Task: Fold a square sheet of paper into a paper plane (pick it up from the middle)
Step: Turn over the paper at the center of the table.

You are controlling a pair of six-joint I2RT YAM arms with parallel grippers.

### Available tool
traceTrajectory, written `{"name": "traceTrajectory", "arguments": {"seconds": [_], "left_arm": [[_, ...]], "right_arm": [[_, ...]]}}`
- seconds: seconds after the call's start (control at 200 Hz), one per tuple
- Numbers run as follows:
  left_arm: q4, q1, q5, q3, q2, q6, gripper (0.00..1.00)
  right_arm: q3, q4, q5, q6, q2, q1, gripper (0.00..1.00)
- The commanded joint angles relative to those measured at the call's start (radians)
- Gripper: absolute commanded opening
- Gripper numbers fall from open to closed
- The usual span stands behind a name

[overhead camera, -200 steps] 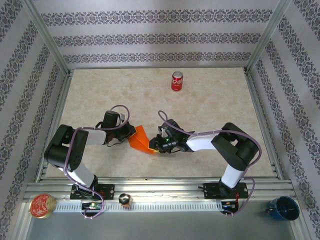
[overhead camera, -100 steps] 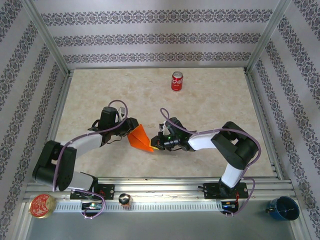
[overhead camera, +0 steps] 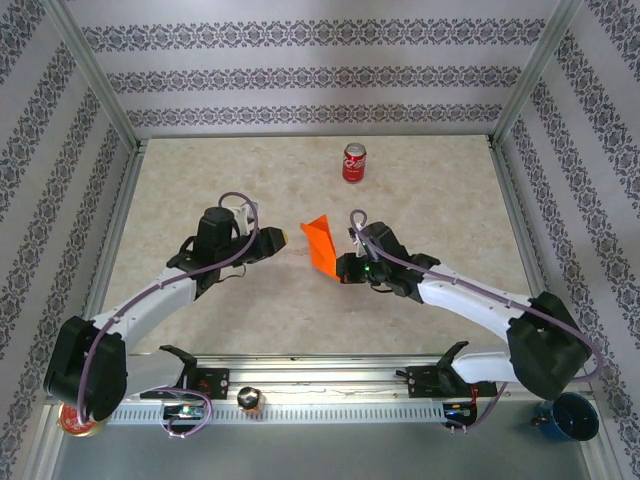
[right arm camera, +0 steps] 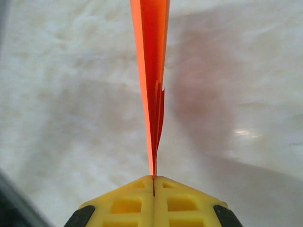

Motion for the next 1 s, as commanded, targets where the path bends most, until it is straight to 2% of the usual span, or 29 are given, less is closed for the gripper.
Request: {"name": "traceTrajectory", "arguments": {"seconds": [0.0, 0.035, 0.125, 0.19, 0.315, 0.4, 0.535, 0.62, 0.739, 0.844, 0.994], "left_arm": [[0.029, -0.012, -0.054, -0.03, -0.049, 0.044, 0.39], [-0.004, -0.012, -0.105, -0.032, -0.061, 0.045, 0.39], [-0.131, -0.012, -0.223, -0.022, -0.103, 0.089, 0.39], [-0.216, -0.012, -0.305, -0.018, -0.135, 0.12, 0.45], [-0.31, -0.012, -0.404, -0.032, -0.198, 0.179, 0.57], [-0.352, -0.008, -0.444, -0.042, -0.24, 0.204, 0.75], [-0.344, -0.001, -0.445, -0.068, -0.301, 0.245, 1.0], [-0.336, 0.006, -0.476, -0.083, -0.336, 0.199, 1.0], [-0.342, 0.022, -0.429, -0.08, -0.39, 0.213, 1.0], [-0.31, 0.032, -0.445, -0.109, -0.446, 0.198, 1.0], [-0.323, 0.036, -0.537, -0.132, -0.528, 0.143, 1.0]], "right_arm": [[0.082, -0.309, 0.276, -0.246, -0.031, 0.003, 0.0], [0.101, -0.338, 0.331, -0.282, -0.039, 0.01, 0.0], [0.139, -0.392, 0.575, -0.362, -0.048, 0.073, 0.0], [0.155, -0.419, 0.73, -0.406, -0.033, 0.111, 0.0], [0.179, -0.446, 0.833, -0.454, 0.018, 0.144, 0.0], [0.186, -0.446, 0.903, -0.466, 0.05, 0.179, 0.0], [0.18, -0.424, 0.893, -0.478, 0.092, 0.198, 0.0], [0.194, -0.452, 0.972, -0.476, 0.138, 0.223, 0.0], [0.204, -0.456, 1.007, -0.459, 0.193, 0.261, 0.0], [0.235, -0.462, 0.971, -0.429, 0.264, 0.305, 0.0], [0.351, -0.504, 0.778, -0.383, 0.403, 0.356, 0.0]]}}
